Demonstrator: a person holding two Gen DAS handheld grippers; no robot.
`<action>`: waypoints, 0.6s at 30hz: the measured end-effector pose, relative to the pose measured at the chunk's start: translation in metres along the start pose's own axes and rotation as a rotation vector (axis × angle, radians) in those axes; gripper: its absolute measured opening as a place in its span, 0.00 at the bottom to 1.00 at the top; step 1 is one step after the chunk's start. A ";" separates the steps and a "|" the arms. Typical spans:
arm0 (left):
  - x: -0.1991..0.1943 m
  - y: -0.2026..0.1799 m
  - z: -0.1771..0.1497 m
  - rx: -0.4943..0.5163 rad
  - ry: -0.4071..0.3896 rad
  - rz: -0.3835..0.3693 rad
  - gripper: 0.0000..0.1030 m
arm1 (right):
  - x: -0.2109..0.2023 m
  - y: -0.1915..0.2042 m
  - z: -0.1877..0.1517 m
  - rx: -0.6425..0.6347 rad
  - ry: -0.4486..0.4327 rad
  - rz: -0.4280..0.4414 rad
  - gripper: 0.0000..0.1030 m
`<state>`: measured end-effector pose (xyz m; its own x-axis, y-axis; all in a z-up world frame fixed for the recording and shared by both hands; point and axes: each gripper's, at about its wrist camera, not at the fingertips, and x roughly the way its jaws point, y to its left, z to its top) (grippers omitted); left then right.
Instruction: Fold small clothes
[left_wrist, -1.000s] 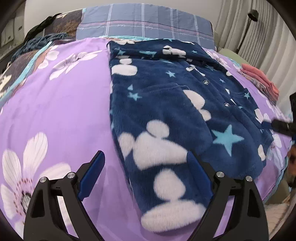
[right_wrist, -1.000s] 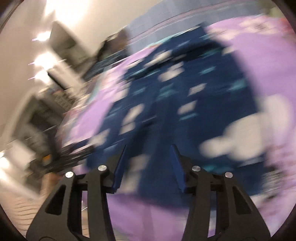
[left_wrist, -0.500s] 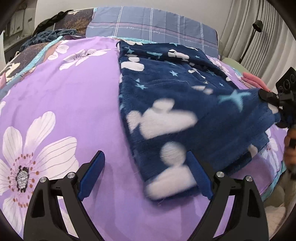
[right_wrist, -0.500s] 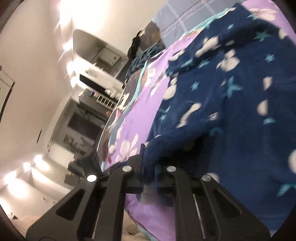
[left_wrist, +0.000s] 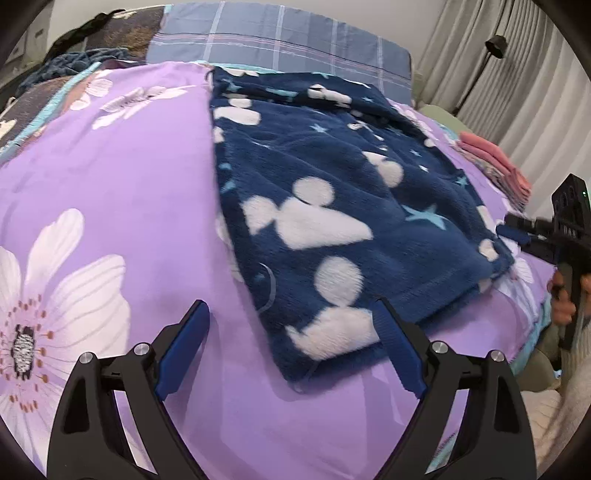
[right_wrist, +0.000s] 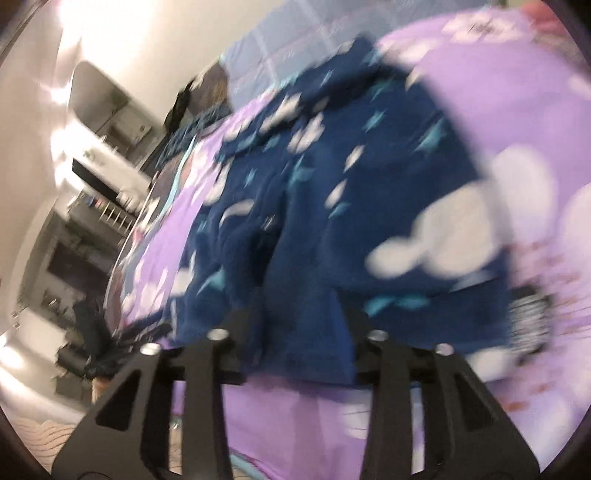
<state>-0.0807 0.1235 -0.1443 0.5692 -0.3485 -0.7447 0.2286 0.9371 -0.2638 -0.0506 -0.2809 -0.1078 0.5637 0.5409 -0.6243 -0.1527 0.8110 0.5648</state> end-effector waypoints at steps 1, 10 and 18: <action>0.000 -0.001 -0.001 -0.008 0.001 -0.023 0.87 | -0.008 -0.007 0.004 0.002 -0.025 -0.035 0.50; 0.014 -0.008 0.006 -0.016 0.030 -0.120 0.77 | -0.020 -0.094 -0.002 0.231 0.017 -0.047 0.56; 0.032 -0.015 0.024 -0.009 0.053 -0.134 0.77 | 0.014 -0.075 0.010 0.137 0.094 0.042 0.61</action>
<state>-0.0473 0.0979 -0.1495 0.4916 -0.4691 -0.7337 0.2927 0.8825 -0.3681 -0.0230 -0.3361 -0.1536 0.4802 0.5971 -0.6425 -0.0587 0.7528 0.6557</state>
